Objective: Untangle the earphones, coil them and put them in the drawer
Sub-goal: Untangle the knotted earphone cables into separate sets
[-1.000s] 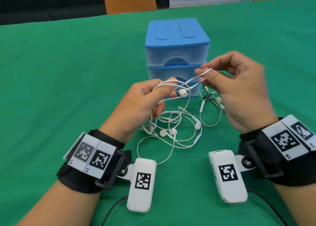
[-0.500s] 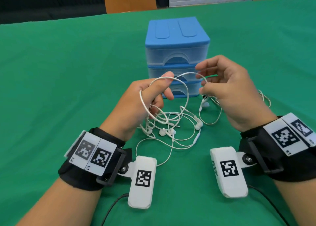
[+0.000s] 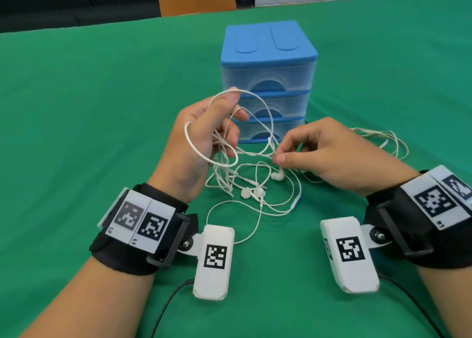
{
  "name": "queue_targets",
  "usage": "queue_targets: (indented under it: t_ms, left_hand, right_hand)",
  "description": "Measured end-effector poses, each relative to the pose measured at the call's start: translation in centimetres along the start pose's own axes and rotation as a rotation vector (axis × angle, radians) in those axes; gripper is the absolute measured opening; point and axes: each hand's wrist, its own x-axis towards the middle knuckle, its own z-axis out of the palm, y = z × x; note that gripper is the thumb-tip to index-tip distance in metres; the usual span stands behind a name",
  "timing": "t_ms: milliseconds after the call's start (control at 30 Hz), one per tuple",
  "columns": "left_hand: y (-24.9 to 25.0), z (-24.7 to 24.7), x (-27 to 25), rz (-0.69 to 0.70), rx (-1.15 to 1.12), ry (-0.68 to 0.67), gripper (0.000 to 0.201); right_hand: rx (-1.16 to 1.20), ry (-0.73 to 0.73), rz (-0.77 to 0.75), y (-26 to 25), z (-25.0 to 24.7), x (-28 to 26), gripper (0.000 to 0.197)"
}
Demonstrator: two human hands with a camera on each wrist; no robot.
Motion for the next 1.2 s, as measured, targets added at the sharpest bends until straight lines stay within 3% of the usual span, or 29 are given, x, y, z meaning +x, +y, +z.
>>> queue_targets:
  t_ms: [100, 300, 533, 633, 867, 967, 1100, 1200]
  left_hand:
    - [0.0, 0.1, 0.0, 0.016, -0.009, 0.009, 0.027]
    - [-0.3, -0.1, 0.1, 0.006, 0.07, 0.002, 0.02]
    - [-0.6, 0.5, -0.2, -0.044, 0.134, -0.211, 0.028]
    - [-0.4, 0.8, -0.5, -0.036, 0.099, -0.224, 0.031]
    - [0.2, 0.7, -0.3, 0.051, 0.035, -0.01, 0.024]
    - [0.3, 0.6, -0.2, 0.08, 0.035, 0.039, 0.018]
    - [0.2, 0.6, -0.1, 0.05, -0.017, 0.052, 0.011]
    - [0.0, 0.7, 0.0, 0.034, -0.028, 0.038, 0.021]
  right_hand:
    - [0.009, 0.024, 0.0, 0.0, 0.1, 0.0, 0.014]
    - [0.362, 0.068, -0.064, -0.5, 0.0, 0.1, 0.015]
    - [0.734, 0.11, -0.179, -0.9, 0.5, 0.3, 0.015]
    - [0.576, 0.128, -0.211, -0.7, 0.8, 0.4, 0.014]
    - [0.364, 0.09, -0.223, -1.0, 1.0, 0.5, 0.009]
    - [0.204, 0.113, -0.232, -1.0, 0.9, 0.3, 0.019]
    - [0.139, 0.25, -0.278, -0.7, 0.7, 0.5, 0.022]
    - [0.164, 0.313, -0.313, -0.7, 0.5, 0.5, 0.021]
